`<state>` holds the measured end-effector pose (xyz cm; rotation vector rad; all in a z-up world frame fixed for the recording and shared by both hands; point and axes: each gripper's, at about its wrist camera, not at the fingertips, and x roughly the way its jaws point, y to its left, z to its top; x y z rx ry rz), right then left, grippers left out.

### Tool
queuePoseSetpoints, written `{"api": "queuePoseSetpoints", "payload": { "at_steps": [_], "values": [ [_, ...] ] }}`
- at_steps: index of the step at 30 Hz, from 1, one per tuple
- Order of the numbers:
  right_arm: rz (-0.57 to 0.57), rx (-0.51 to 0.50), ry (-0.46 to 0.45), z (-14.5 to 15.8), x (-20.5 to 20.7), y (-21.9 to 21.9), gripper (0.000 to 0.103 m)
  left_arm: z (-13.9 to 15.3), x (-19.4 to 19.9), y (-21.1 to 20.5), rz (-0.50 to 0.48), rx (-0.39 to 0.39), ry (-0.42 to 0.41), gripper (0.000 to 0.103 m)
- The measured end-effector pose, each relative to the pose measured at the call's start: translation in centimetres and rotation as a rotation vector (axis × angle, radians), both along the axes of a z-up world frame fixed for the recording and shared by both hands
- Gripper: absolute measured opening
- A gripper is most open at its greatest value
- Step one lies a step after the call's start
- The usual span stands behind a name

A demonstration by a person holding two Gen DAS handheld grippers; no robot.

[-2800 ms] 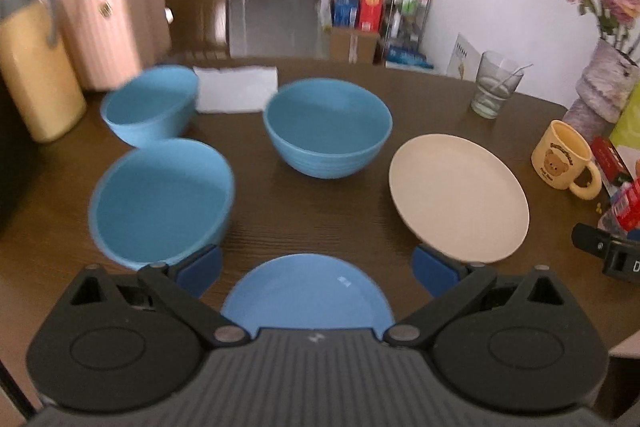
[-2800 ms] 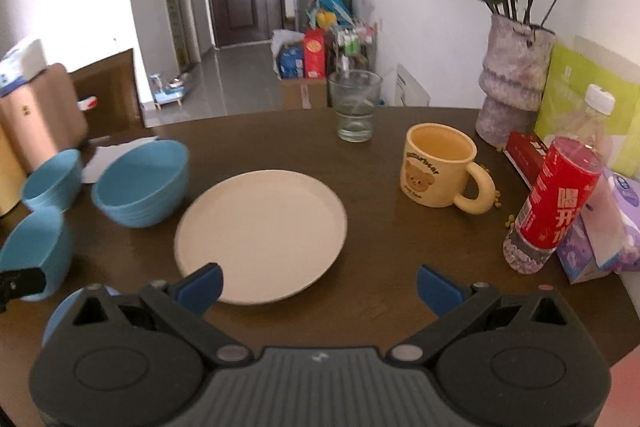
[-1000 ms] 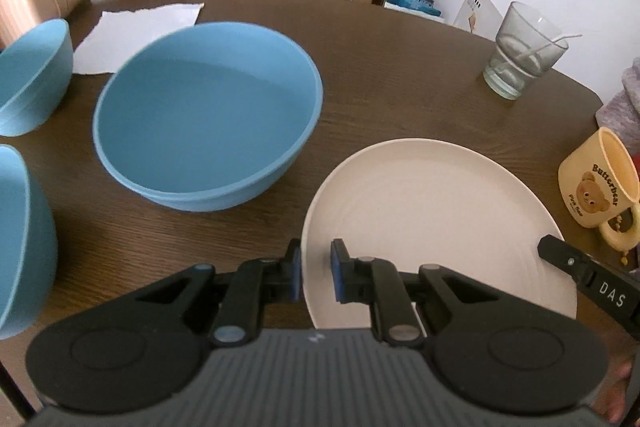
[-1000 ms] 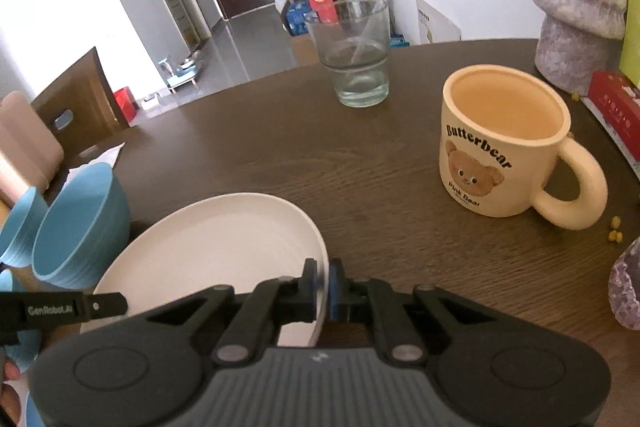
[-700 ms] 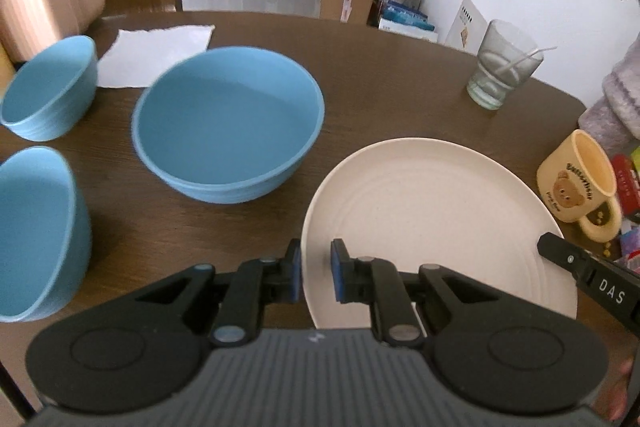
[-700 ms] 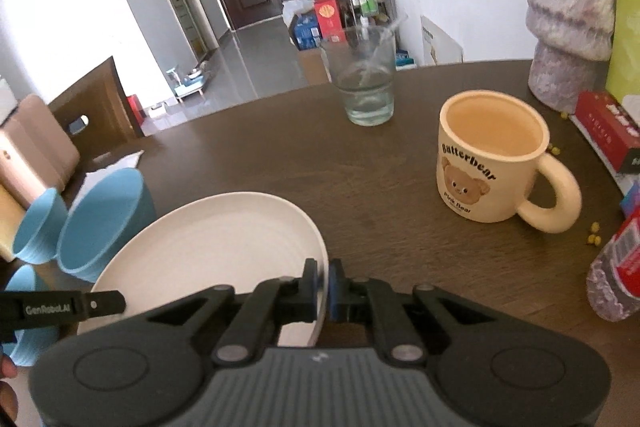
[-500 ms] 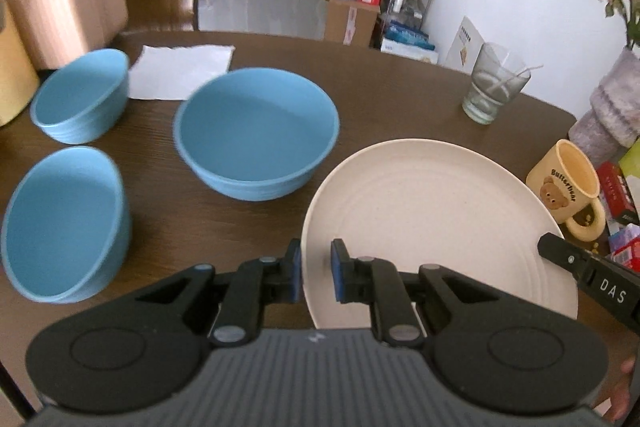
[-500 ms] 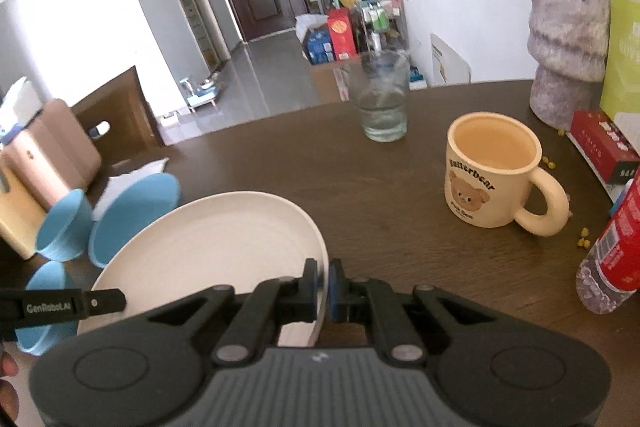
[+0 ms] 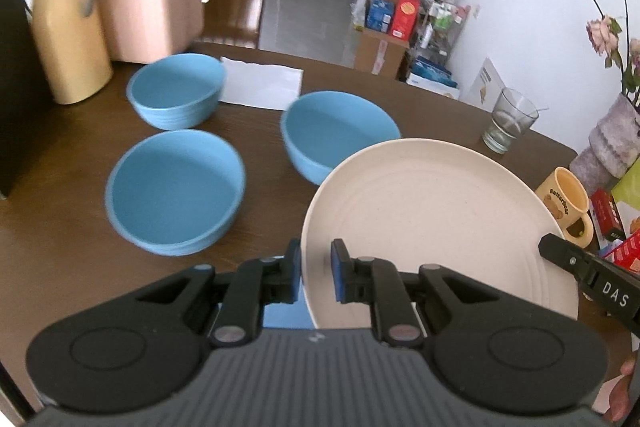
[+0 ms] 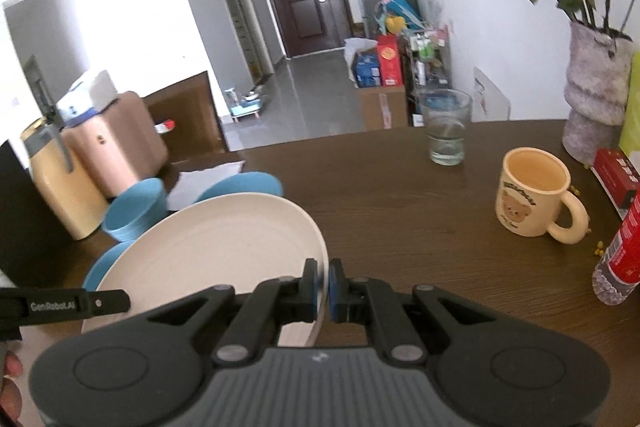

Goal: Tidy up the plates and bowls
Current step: 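Carry the cream plate with both grippers toward the red rose by the black bag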

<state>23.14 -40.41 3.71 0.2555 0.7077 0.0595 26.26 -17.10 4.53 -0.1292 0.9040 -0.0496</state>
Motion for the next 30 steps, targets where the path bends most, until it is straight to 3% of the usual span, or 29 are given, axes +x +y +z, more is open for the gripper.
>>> {"api": "queuePoseSetpoints", "payload": {
  "at_steps": [17, 30],
  "values": [
    [0.110, -0.008, -0.066, 3.5, -5.9, 10.0, 0.006, 3.3, -7.9, 9.9, 0.108, -0.007, -0.074, 0.016],
    [0.240, -0.016, -0.039, 2.4, -6.8, 22.2, 0.006, 2.4, -11.2, 21.5, 0.245, -0.025, -0.074, 0.015]
  ]
}}
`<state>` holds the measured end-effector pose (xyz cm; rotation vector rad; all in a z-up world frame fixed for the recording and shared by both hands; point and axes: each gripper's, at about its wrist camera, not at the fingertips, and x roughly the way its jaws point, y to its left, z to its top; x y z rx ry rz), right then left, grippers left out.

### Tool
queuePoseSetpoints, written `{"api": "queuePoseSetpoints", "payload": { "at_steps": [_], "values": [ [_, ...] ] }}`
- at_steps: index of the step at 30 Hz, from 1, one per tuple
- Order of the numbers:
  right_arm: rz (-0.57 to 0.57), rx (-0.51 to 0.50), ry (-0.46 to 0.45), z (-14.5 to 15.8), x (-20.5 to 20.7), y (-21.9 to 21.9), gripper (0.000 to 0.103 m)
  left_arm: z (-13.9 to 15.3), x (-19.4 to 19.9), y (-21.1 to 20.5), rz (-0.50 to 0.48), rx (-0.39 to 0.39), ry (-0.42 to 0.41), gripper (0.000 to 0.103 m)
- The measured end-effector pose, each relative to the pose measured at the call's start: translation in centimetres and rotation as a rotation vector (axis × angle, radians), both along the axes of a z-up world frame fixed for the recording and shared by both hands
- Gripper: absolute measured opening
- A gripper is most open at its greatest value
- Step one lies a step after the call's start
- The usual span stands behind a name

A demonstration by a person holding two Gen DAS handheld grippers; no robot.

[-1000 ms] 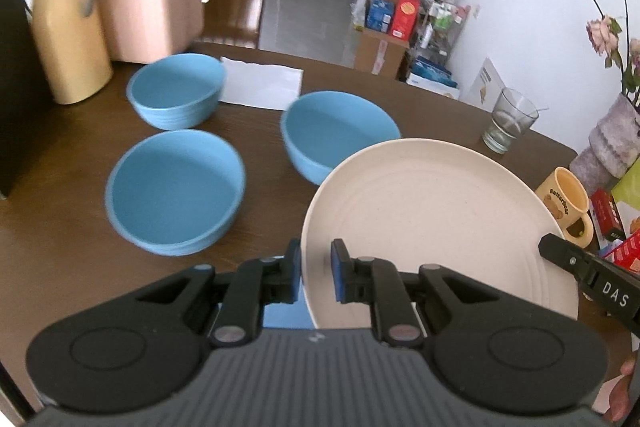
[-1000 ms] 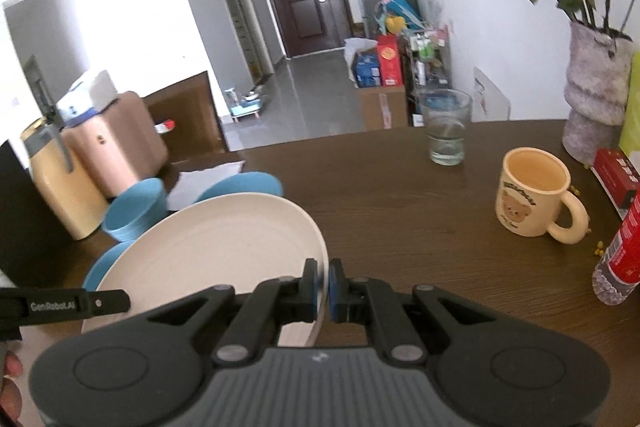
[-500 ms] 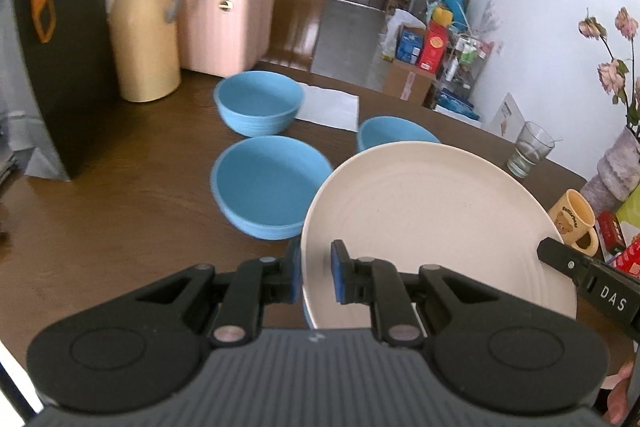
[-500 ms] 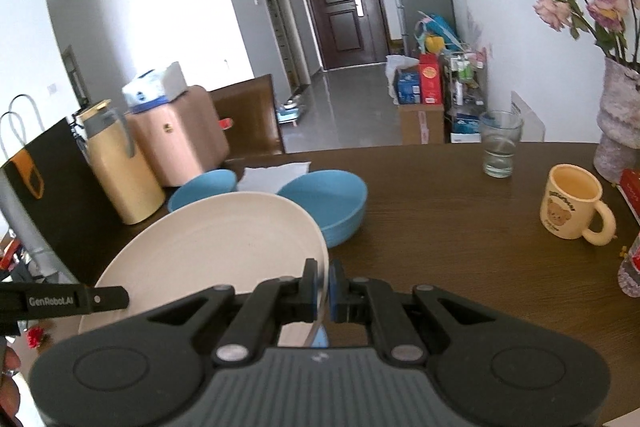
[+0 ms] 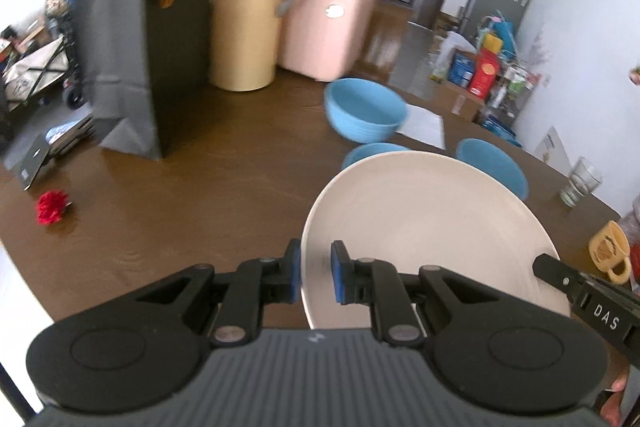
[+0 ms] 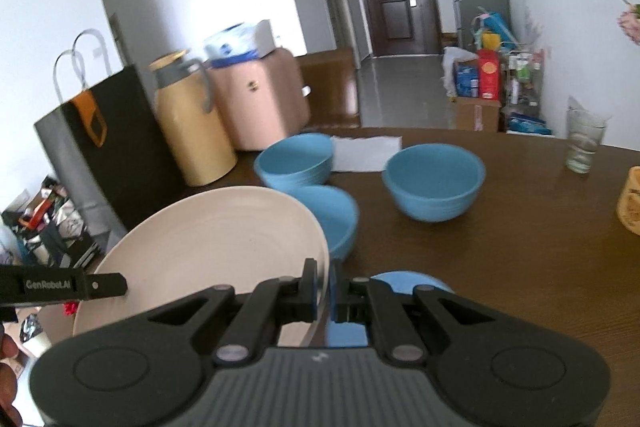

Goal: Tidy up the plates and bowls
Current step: 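Carry the cream plate with both grippers toward the red rose by the black bag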

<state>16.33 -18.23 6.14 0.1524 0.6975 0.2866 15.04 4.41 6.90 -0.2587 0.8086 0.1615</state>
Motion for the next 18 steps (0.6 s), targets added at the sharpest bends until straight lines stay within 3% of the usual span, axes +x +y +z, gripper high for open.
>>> {"api": "queuePoseSetpoints", "payload": {
  "at_steps": [6, 18],
  "values": [
    [0.053, -0.024, 0.025, -1.5, 0.2, 5.8, 0.006, -1.9, -0.7, 5.8, 0.055, -0.009, 0.019, 0.015],
    [0.135, -0.062, 0.112, -8.6, 3.4, 16.8, 0.007, -8.3, 1.0, 15.1, 0.139, 0.005, 0.103, 0.016]
  ]
}}
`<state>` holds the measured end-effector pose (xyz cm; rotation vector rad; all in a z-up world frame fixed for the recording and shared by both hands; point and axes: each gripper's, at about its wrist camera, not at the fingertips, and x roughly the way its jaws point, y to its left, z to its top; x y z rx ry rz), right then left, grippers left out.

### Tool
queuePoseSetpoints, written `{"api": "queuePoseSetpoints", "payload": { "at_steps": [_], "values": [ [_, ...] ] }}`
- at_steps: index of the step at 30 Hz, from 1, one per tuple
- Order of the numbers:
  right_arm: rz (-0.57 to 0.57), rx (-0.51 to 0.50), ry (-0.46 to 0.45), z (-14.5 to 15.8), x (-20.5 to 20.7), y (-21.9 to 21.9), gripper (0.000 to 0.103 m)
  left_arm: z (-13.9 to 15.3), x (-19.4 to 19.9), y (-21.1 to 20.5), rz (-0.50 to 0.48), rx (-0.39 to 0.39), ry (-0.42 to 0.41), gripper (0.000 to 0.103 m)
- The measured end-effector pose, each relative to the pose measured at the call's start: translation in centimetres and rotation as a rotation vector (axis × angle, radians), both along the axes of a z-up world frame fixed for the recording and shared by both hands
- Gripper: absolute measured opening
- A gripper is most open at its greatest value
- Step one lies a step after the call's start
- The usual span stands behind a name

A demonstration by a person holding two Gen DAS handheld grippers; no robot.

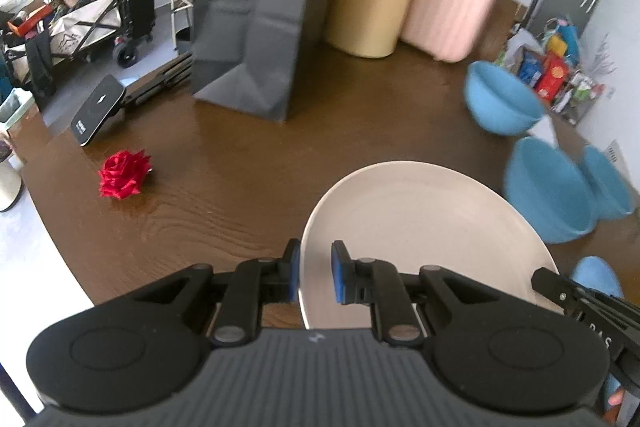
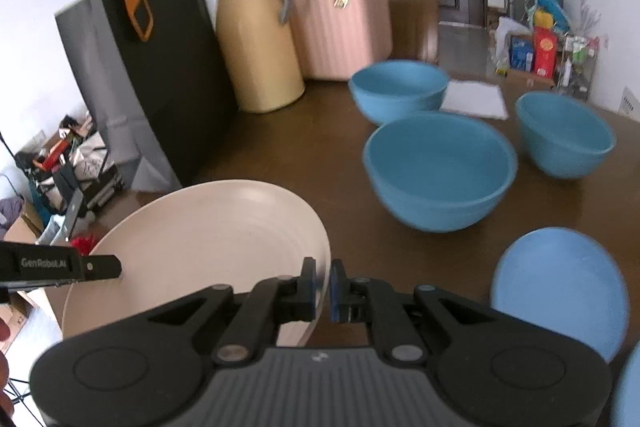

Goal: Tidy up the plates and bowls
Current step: 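Carry the cream plate with both grippers toward the red rose by the black bag, then lower the cream plate onto the table and open both grippers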

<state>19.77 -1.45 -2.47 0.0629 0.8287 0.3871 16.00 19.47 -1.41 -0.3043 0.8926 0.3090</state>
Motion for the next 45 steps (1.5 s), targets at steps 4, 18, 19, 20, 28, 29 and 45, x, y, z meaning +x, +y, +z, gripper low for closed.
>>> {"api": "queuePoseSetpoints", "payload": {
  "at_steps": [4, 18, 19, 20, 28, 29, 45],
  "values": [
    [0.013, -0.006, 0.003, -2.4, 1.0, 2.3, 0.007, -2.5, 1.0, 2.3, -0.008, 0.000, 0.021, 0.016],
    [0.147, -0.115, 0.079, -5.7, 2.7, 6.3, 0.010, -6.7, 2.5, 6.2, -0.072, -0.036, 0.100, 0.018],
    [0.160, -0.127, 0.083, -5.7, 2.8, 6.5, 0.010, -6.8, 2.6, 6.3, -0.076, -0.037, 0.111, 0.018],
    [0.168, -0.135, 0.093, -5.6, 3.1, 6.7, 0.010, -6.8, 2.7, 6.3, -0.077, -0.040, 0.118, 0.018],
    [0.213, -0.155, 0.118, -4.9, 3.6, 6.4, 0.071, -6.5, 2.9, 6.2, -0.108, -0.069, 0.156, 0.052],
    [0.212, -0.155, 0.104, -4.5, 3.4, 6.2, 0.078, -6.2, 2.7, 6.1, -0.106, -0.057, 0.150, 0.067],
    [0.218, -0.180, 0.078, -1.0, -1.1, 1.1, 0.103, -1.8, -2.7, 2.1, -0.115, 0.023, 0.117, 0.103]
  ]
}}
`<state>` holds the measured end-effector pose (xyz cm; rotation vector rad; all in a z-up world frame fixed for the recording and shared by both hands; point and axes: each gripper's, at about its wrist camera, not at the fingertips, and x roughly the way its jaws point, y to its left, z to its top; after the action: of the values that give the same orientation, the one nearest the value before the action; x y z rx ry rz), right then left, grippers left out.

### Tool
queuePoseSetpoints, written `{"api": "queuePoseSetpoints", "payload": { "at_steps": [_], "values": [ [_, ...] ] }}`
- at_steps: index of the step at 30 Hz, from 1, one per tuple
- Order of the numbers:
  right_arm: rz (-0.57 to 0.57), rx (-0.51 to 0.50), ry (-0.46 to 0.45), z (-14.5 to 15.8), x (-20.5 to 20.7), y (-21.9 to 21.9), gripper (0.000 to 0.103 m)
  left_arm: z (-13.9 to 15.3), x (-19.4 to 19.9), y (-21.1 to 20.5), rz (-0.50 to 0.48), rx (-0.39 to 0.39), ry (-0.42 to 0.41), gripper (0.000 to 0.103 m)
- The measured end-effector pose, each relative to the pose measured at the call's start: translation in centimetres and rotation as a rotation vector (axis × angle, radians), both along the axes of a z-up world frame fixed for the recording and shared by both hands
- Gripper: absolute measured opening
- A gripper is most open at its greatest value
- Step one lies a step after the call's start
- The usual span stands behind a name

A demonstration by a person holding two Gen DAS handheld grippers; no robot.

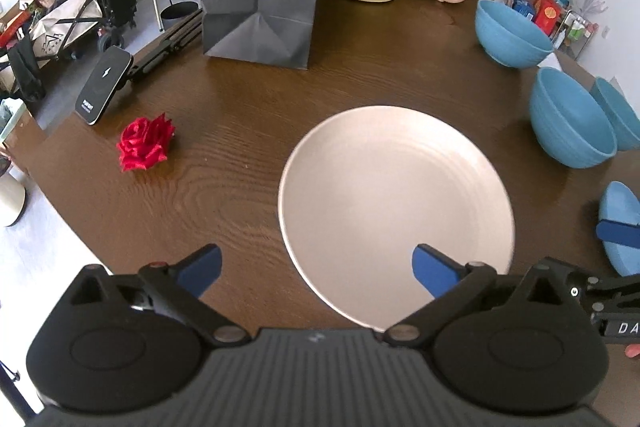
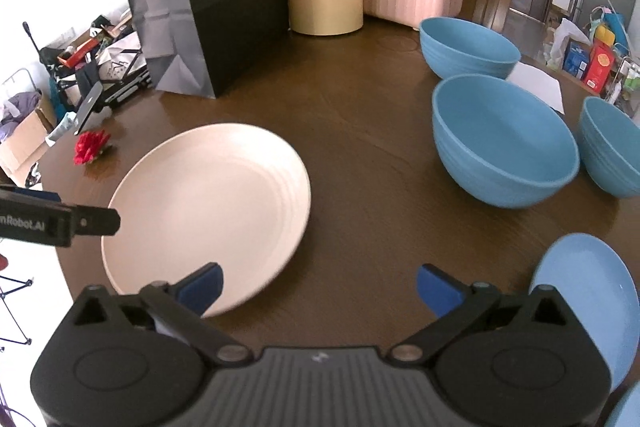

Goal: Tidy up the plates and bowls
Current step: 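Lower the cream plate onto the table and open both grippers, then move both grippers back over to the blue plates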

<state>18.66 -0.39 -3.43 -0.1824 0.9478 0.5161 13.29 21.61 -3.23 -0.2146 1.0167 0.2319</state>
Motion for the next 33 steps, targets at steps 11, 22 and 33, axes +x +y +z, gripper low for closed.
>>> {"api": "queuePoseSetpoints", "payload": {
  "at_steps": [11, 22, 33],
  "values": [
    [-0.052, -0.005, -0.031, 2.3, -3.6, -8.5, 0.103, 2.8, -2.2, -7.1, -0.041, -0.002, -0.048, 0.103],
    [-0.165, 0.025, -0.069, 3.0, -6.4, -19.1, 0.103, 3.1, -2.8, -17.5, -0.119, -0.031, -0.075, 0.103],
    [-0.183, 0.031, -0.099, 2.6, -7.0, -28.1, 0.103, 2.5, -3.1, -26.3, -0.148, -0.080, -0.083, 0.103]
  ]
}}
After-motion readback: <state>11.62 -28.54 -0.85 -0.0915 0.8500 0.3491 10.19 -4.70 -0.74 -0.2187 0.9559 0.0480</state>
